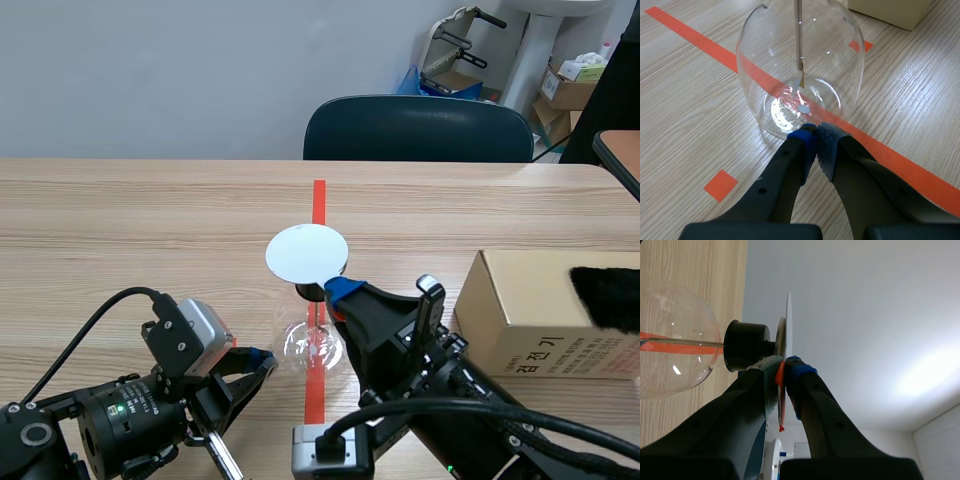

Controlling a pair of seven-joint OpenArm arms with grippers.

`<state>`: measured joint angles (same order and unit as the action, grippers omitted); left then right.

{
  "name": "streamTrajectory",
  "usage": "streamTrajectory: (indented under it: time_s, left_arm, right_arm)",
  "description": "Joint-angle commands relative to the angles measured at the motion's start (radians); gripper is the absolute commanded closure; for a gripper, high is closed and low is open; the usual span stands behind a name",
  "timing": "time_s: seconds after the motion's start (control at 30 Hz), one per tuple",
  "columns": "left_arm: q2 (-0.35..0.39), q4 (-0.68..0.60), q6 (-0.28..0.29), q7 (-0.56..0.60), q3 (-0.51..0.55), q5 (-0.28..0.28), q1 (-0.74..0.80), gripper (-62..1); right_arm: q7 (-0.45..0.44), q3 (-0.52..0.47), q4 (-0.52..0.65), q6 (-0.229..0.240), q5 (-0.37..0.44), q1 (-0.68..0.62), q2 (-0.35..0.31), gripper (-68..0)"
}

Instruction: Do the electroscope experiment

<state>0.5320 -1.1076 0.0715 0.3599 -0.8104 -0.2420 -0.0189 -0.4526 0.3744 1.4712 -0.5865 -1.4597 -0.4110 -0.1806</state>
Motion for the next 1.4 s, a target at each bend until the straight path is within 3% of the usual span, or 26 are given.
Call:
streamTrajectory:
  time_s: [0.0, 1.2, 1.37]
  left_arm:
    - [-0.005, -0.02, -0.002, 0.016, 0.004, 0.0, 0.002, -2.7]
    - [-0.005, -0.02, -0.002, 0.016, 0.004, 0.0, 0.002, -2.7]
    - [-0.005, -0.02, -0.002, 0.016, 0.004, 0.0, 0.002, -2.7]
  right_arm:
    - [0.001, -0.003, 0.026, -0.011, -0.001, 0.007, -0.01, -0.9]
    - [0.002, -0.003, 0.026, -0.011, -0.001, 0.007, -0.01, -0.9]
    - [0.045, -0.003, 0.026, -0.011, -0.001, 0.007, -0.01, -0.9]
